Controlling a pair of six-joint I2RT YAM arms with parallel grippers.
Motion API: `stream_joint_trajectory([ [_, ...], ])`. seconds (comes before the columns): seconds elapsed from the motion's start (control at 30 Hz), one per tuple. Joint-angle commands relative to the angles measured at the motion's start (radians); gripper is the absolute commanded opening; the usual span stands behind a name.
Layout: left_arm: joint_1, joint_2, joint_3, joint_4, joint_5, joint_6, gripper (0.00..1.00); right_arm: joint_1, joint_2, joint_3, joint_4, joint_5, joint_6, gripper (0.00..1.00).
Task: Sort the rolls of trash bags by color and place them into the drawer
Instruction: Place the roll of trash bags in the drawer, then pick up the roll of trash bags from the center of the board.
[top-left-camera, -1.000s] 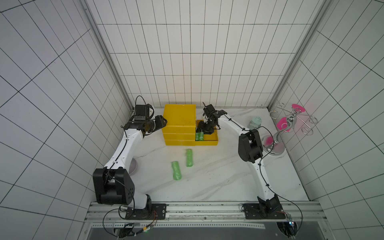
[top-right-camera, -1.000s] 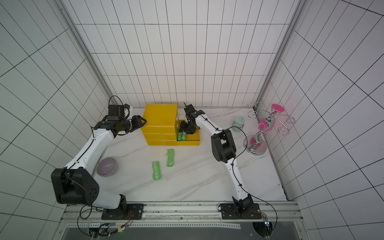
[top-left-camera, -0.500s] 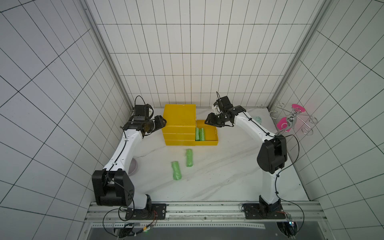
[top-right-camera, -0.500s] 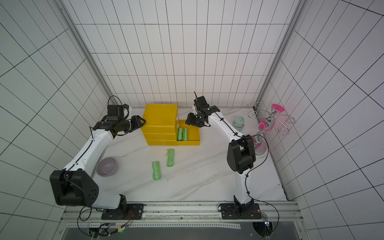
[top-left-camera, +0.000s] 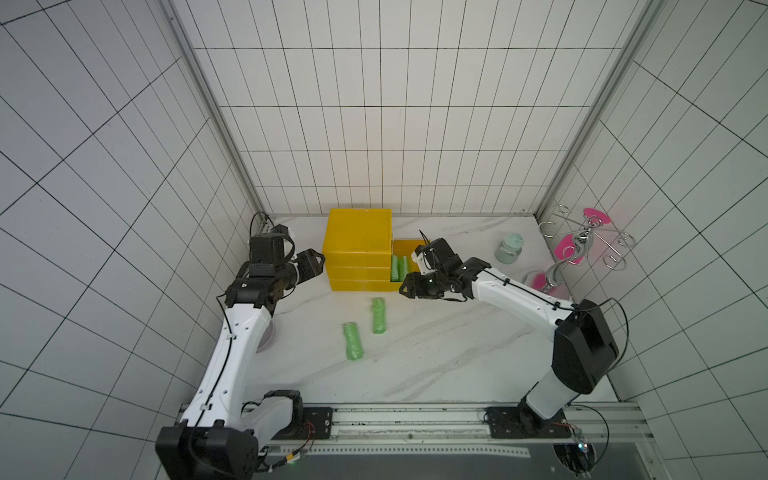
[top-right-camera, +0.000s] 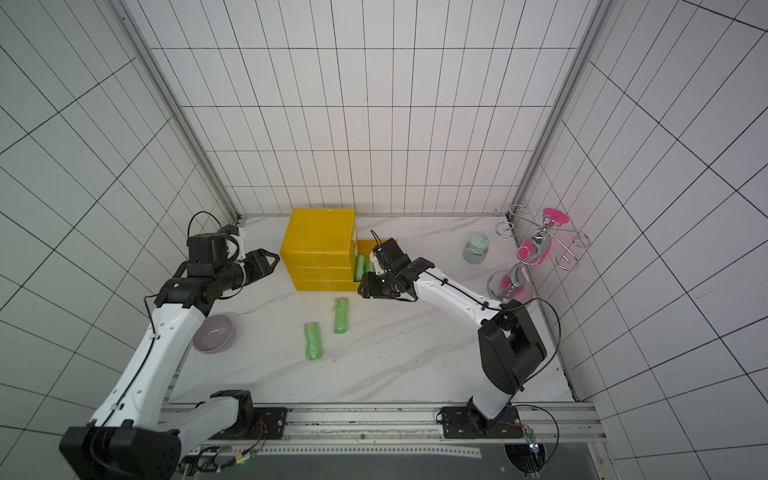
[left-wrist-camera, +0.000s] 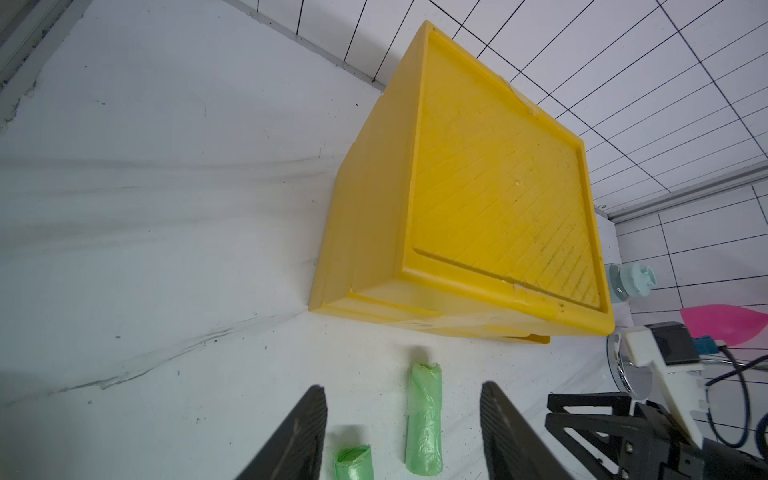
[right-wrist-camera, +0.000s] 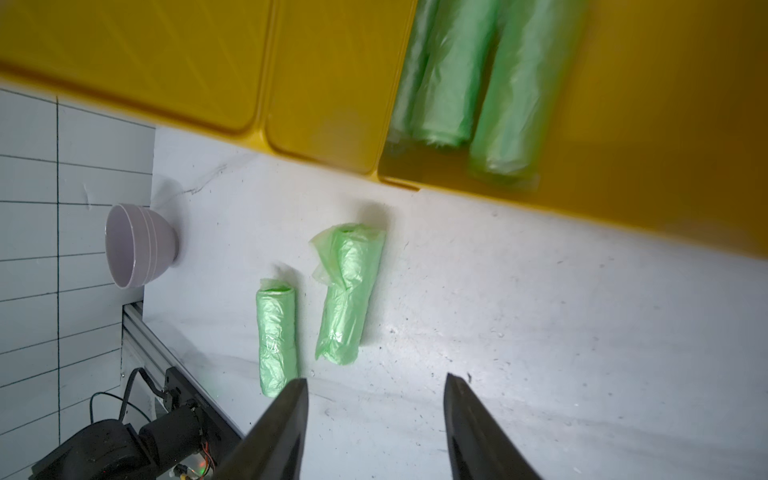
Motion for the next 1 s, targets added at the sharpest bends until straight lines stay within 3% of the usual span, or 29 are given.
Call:
stream_joint_trajectory([
  [0.0, 0.000, -0.084, -0.077, -0.042, 0.013, -0.028, 0.60, 0.065, 0.024, -0.071, 0.140, 0.018, 0.078, 0.59],
  [0.27, -0.015, -0.212, -0.178, -0.077, 0.036, -0.054, 0.63, 0.157, 0.219, -0.046, 0.265, 0.020, 0.158, 0.63],
  [0.6, -0.032, -0.211, -0.170, -0.085, 0.039, -0.055, 0.63, 0.160, 0.292, -0.041, 0.303, 0.055, 0.191, 0.58],
  [0.7, -0.032, -0.204, -0.170, -0.082, 0.041, -0.055, 0.63, 0.157, 0.317, -0.028, 0.306, 0.039, 0.200, 0.51],
  [0.8, -0.031, -0.198, -0.170, -0.077, 0.041, -0.054, 0.63, 0.155, 0.325, -0.027, 0.310, 0.026, 0.207, 0.38],
  [0.97, -0.032, -0.164, -0.152, -0.061, 0.028, -0.039, 0.63, 0.148, 0.261, -0.073, 0.314, 0.019, 0.207, 0.23],
])
